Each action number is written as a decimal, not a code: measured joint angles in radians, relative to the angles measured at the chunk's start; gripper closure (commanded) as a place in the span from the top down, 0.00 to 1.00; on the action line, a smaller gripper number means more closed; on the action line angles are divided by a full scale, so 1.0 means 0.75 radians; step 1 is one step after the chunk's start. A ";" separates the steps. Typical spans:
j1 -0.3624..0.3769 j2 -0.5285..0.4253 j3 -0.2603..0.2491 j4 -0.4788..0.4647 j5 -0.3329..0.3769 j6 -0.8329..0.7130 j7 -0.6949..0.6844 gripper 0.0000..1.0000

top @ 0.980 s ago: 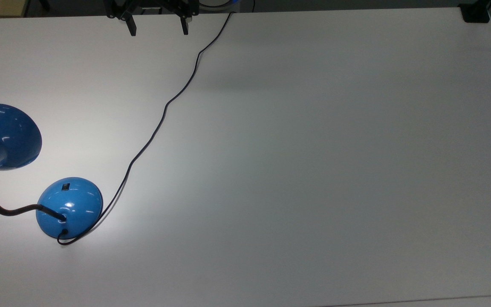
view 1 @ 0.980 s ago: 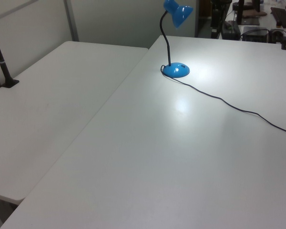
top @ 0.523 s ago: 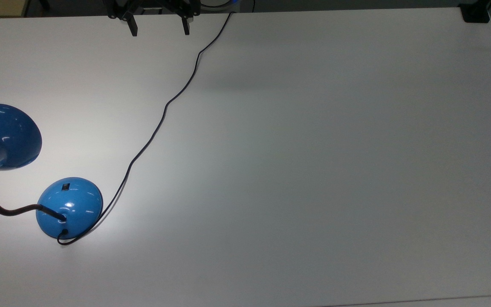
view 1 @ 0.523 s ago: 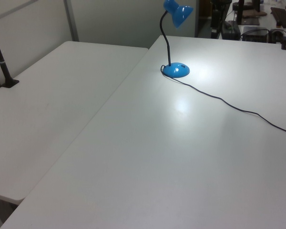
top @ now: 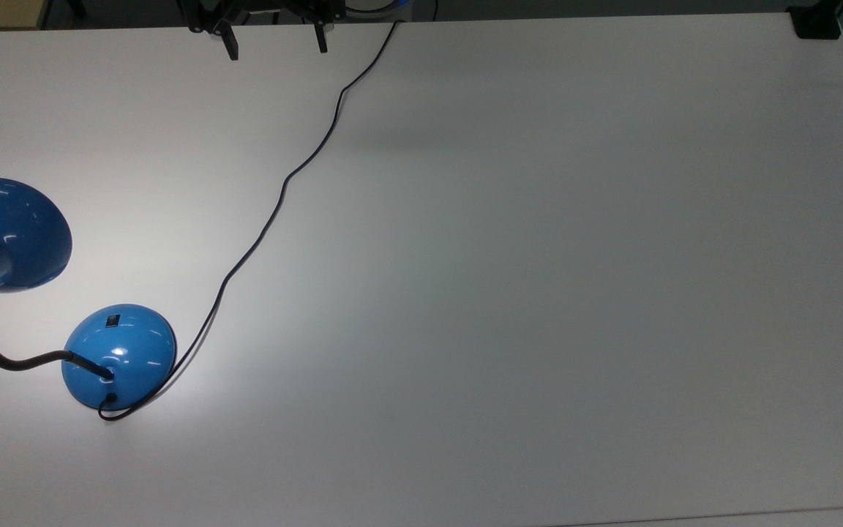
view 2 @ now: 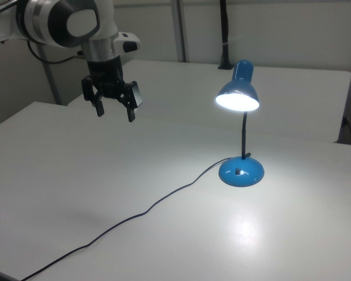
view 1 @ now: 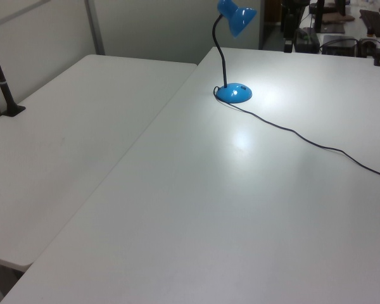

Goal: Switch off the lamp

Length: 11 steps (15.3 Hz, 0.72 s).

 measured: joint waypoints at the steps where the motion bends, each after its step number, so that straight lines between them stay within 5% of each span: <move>1: -0.002 0.000 0.000 0.000 0.000 -0.003 -0.048 1.00; 6: -0.038 0.000 -0.002 -0.002 -0.114 -0.005 -0.230 0.97; 9: -0.085 0.002 -0.003 -0.025 -0.219 -0.005 -0.252 0.72; 11: -0.118 0.006 -0.004 -0.079 -0.245 0.053 -0.259 0.31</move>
